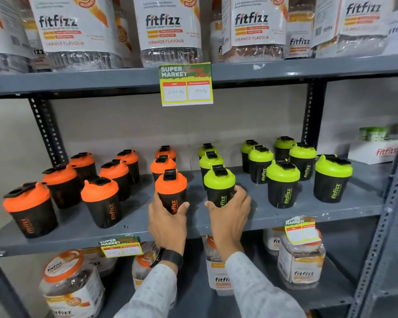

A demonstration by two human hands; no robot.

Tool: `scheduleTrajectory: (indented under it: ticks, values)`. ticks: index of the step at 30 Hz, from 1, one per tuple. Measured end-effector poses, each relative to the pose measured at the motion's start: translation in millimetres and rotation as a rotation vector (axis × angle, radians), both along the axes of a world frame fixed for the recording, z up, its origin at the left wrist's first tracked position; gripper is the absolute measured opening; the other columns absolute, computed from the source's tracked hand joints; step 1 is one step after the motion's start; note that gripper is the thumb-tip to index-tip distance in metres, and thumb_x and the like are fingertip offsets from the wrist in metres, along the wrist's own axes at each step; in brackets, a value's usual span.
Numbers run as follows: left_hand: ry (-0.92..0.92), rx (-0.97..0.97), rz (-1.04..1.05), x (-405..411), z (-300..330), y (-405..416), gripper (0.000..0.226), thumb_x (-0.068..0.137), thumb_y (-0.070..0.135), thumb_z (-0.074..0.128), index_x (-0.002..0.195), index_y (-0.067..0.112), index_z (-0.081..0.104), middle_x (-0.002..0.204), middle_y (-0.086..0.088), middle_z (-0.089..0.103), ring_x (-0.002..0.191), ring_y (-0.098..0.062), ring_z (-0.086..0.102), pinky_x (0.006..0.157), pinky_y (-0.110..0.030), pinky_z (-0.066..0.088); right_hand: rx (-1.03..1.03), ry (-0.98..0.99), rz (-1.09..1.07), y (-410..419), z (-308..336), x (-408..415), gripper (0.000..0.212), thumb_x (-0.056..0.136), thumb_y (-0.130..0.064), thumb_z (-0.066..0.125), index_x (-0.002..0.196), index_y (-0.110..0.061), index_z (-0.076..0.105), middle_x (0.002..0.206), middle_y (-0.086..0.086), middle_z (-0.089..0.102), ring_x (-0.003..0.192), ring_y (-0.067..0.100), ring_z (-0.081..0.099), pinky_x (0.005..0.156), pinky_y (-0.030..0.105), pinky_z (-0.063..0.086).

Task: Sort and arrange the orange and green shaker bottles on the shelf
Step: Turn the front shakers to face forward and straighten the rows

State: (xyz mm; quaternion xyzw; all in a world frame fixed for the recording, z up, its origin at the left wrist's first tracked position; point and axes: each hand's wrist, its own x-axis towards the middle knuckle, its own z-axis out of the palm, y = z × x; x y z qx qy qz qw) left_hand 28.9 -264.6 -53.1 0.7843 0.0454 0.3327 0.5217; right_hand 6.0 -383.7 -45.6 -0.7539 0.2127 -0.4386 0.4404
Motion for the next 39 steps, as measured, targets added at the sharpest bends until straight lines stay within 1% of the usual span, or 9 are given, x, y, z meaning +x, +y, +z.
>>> scheduleTrajectory:
  ticks: [3, 4, 6, 10, 13, 16, 27, 39]
  values:
    - [0.002, -0.005, 0.024, -5, 2, -2, 0.105, 0.073, 0.047, 0.086, 0.158, 0.019, 0.031, 0.143, -0.010, 0.052, 0.134, -0.033, 0.049, 0.105, -0.050, 0.044, -0.038, 0.010, 0.003, 0, -1, -3, 0.104, 0.064, -0.034, 0.097, 0.148, -0.011, 0.040, 0.130, 0.012, 0.051, 0.120, 0.033, 0.051, 0.098, 0.044, 0.048]
    - [-0.010, -0.015, 0.033, -8, 3, -3, 0.108, 0.072, 0.047, 0.087, 0.158, 0.017, 0.030, 0.146, -0.010, 0.049, 0.136, -0.032, 0.047, 0.105, -0.050, 0.043, -0.043, 0.003, 0.003, 0, -1, -4, 0.107, 0.065, -0.036, 0.097, 0.150, -0.011, 0.038, 0.133, 0.012, 0.050, 0.122, 0.032, 0.050, 0.099, 0.045, 0.048]
    - [-0.033, -0.025, 0.050, -10, 6, -7, 0.104, 0.070, 0.043, 0.090, 0.155, 0.017, 0.035, 0.144, -0.010, 0.050, 0.133, -0.032, 0.049, 0.104, -0.049, 0.044, -0.034, -0.004, 0.014, -2, -2, -4, 0.106, 0.068, -0.036, 0.095, 0.152, -0.011, 0.037, 0.136, 0.012, 0.051, 0.126, 0.033, 0.051, 0.102, 0.046, 0.047]
    - [-0.025, -0.044, 0.079, -7, 8, -8, 0.090, 0.071, 0.031, 0.091, 0.147, 0.019, 0.046, 0.133, -0.010, 0.058, 0.124, -0.033, 0.057, 0.100, -0.049, 0.049, 0.009, -0.001, 0.051, -4, -2, -3, 0.089, 0.071, -0.031, 0.094, 0.144, -0.012, 0.047, 0.133, 0.010, 0.057, 0.124, 0.034, 0.058, 0.100, 0.045, 0.048]
    - [-0.037, -0.043, 0.092, -4, 7, -1, 0.085, 0.071, 0.031, 0.090, 0.145, 0.021, 0.049, 0.127, -0.007, 0.060, 0.120, -0.030, 0.059, 0.098, -0.049, 0.050, 0.018, -0.008, 0.062, -1, 0, -5, 0.083, 0.071, -0.029, 0.094, 0.139, -0.012, 0.050, 0.130, 0.008, 0.058, 0.121, 0.031, 0.059, 0.097, 0.041, 0.049]
    - [-0.044, -0.025, 0.109, -4, 6, 5, 0.082, 0.072, 0.031, 0.089, 0.143, 0.021, 0.050, 0.123, -0.007, 0.060, 0.116, -0.029, 0.060, 0.096, -0.048, 0.052, 0.023, -0.002, 0.064, 1, 0, -5, 0.082, 0.070, -0.028, 0.095, 0.137, -0.013, 0.051, 0.129, 0.008, 0.058, 0.120, 0.030, 0.060, 0.095, 0.041, 0.050]
    - [-0.041, 0.020, 0.105, -4, 3, 9, 0.082, 0.075, 0.033, 0.087, 0.146, 0.022, 0.048, 0.123, -0.007, 0.060, 0.115, -0.029, 0.060, 0.094, -0.047, 0.053, 0.022, 0.000, 0.060, 5, 0, -5, 0.082, 0.070, -0.029, 0.095, 0.137, -0.014, 0.050, 0.127, 0.007, 0.057, 0.118, 0.031, 0.061, 0.094, 0.044, 0.052]
    - [-0.035, 0.037, 0.075, -4, 2, 14, 0.085, 0.078, 0.033, 0.085, 0.151, 0.020, 0.043, 0.127, -0.008, 0.058, 0.117, -0.030, 0.059, 0.095, -0.049, 0.053, 0.022, 0.009, 0.069, 4, 0, -6, 0.082, 0.071, -0.029, 0.094, 0.138, -0.015, 0.049, 0.127, 0.006, 0.056, 0.118, 0.029, 0.061, 0.095, 0.042, 0.052]
